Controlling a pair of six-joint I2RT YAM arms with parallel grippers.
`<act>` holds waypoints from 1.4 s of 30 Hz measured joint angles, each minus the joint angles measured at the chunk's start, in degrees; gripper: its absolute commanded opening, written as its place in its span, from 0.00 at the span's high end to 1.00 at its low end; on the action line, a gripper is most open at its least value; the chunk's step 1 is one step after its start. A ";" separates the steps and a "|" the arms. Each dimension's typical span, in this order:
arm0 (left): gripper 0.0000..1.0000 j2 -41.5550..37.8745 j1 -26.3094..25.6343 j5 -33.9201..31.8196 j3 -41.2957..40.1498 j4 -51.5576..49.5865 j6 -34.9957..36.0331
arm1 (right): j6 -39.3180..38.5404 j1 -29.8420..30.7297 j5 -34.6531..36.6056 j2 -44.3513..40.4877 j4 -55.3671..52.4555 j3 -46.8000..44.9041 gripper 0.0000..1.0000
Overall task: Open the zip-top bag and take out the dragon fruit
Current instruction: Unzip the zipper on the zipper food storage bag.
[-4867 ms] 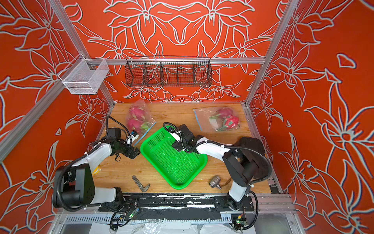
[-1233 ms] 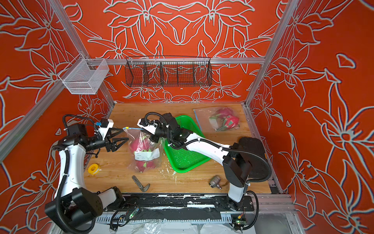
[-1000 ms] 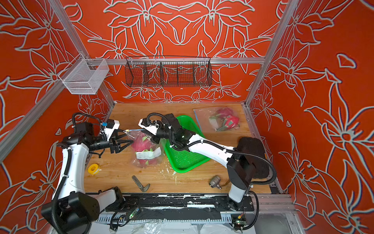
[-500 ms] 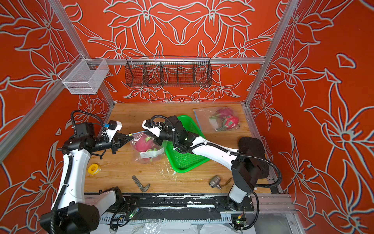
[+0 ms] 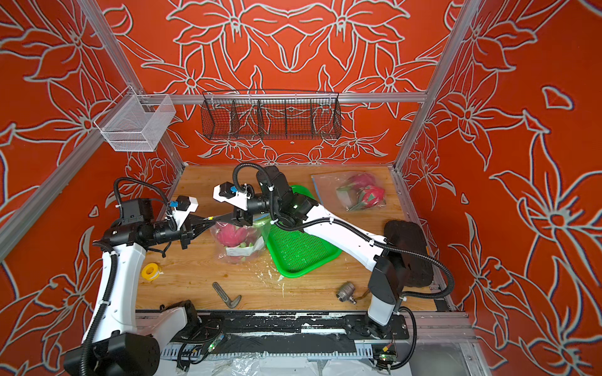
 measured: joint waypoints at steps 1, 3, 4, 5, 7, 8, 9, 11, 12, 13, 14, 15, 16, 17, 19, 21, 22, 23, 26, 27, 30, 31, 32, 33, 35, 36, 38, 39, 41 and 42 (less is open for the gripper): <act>1.00 -0.11 -0.07 -0.02 -0.04 0.02 0.00 | -0.22 0.24 -0.20 0.57 -0.68 0.42 0.41; 1.00 -0.48 -0.22 -0.04 -0.24 0.02 0.02 | -0.52 0.55 -0.50 1.62 -1.73 0.55 0.42; 1.00 -0.70 -0.26 -0.09 -0.35 -0.02 0.00 | -0.72 0.63 -0.61 2.21 -2.19 0.55 0.42; 1.00 -0.90 -0.28 -0.15 -0.42 0.02 0.00 | -0.94 0.87 -0.70 2.78 -2.47 0.55 0.43; 1.00 -1.07 -0.26 -0.22 -0.46 0.02 -0.04 | -1.31 0.96 -0.72 3.61 -3.06 0.55 0.45; 1.00 -1.29 -0.26 -0.22 -0.55 0.04 -0.15 | -1.49 1.14 -0.72 3.91 -3.32 0.55 0.47; 1.00 -1.51 -0.26 -0.28 -0.74 0.15 -0.17 | -1.64 1.31 -0.72 4.15 -3.50 0.55 0.50; 1.00 -2.43 -0.26 -0.50 -1.05 0.07 -0.20 | -2.01 1.42 -0.59 4.52 -3.91 0.92 0.58; 1.00 -2.84 -0.28 -0.63 -1.05 0.02 -0.20 | -2.01 1.49 -0.48 4.68 -4.02 1.20 0.62; 1.00 -3.26 -0.28 -0.70 -1.05 0.02 -0.20 | -2.01 1.57 -0.24 4.87 -4.13 1.64 0.65; 1.00 -3.63 -0.28 -0.81 -1.05 -0.04 -0.20 | -1.97 1.68 -0.04 4.96 -4.09 1.90 0.66; 1.00 -3.89 -0.28 -0.94 -1.05 -0.04 -0.20 | -1.88 1.70 0.09 4.98 -4.07 1.97 0.66; 1.00 -4.11 -0.28 -1.07 -1.07 -0.07 -0.20 | -1.86 1.79 0.15 4.98 -4.04 2.05 0.66; 1.00 -4.31 -0.28 -1.11 -1.14 -0.04 -0.20 | -1.86 1.88 0.15 4.98 -3.91 2.08 0.67; 1.00 -4.57 -0.28 -1.14 -1.38 -0.09 -0.17 | -1.86 1.88 0.20 4.98 -3.76 2.08 0.66; 1.00 -4.63 -0.28 -1.14 -1.42 -0.07 -0.17 | -1.86 1.90 0.26 4.98 -3.56 2.08 0.66; 1.00 -4.63 -0.28 -1.16 -1.42 -0.07 -0.20 | -1.86 1.90 0.37 4.98 -3.37 2.08 0.67; 1.00 -4.63 -0.28 -1.16 -1.44 -0.07 -0.20 | -1.84 1.90 0.42 4.98 -3.21 2.08 0.69; 1.00 -4.63 -0.28 -1.14 -1.44 -0.07 -0.22 | -1.88 1.90 0.76 4.96 -2.80 2.08 0.81; 1.00 -4.63 -0.28 -1.14 -1.46 -0.04 -0.26 | -1.70 1.90 0.96 4.96 -2.73 2.08 0.86; 1.00 -4.66 -0.28 -1.05 -1.84 0.11 -0.48 | -1.66 1.90 1.42 4.96 -2.84 2.08 0.92; 1.00 -4.66 -0.28 -1.05 -1.99 0.17 -0.59 | -1.57 1.92 1.51 4.96 -2.93 2.08 0.92; 1.00 -4.66 -0.28 -1.03 -2.05 0.20 -0.61 | -1.57 1.92 1.53 4.96 -2.99 2.08 0.90; 1.00 -4.66 -0.28 -1.03 -2.08 0.22 -0.63 | -1.57 1.95 1.53 4.96 -3.02 2.08 0.89; 1.00 -4.70 -0.28 -1.03 -2.14 0.39 -0.63 | -1.60 1.95 1.51 4.96 -3.02 2.08 0.87; 1.00 -4.72 -0.28 -1.03 -2.19 0.46 -0.63 | -1.60 1.95 1.49 4.96 -3.02 2.08 0.88; 1.00 -4.74 -0.28 -1.05 -2.23 0.52 -0.66 | -1.62 1.95 1.44 4.96 -3.04 2.08 0.92; 1.00 -4.74 -0.28 -1.05 -2.27 0.61 -0.68 | -1.62 1.95 1.44 4.96 -3.10 2.08 0.97; 0.88 -4.79 -0.28 -1.09 -2.36 0.83 -0.83 | -1.49 1.95 1.20 4.96 -3.28 2.08 1.00; 0.69 -4.81 -0.28 -1.11 -2.40 0.94 -0.81 | -1.42 1.95 1.18 4.96 -3.37 2.08 1.00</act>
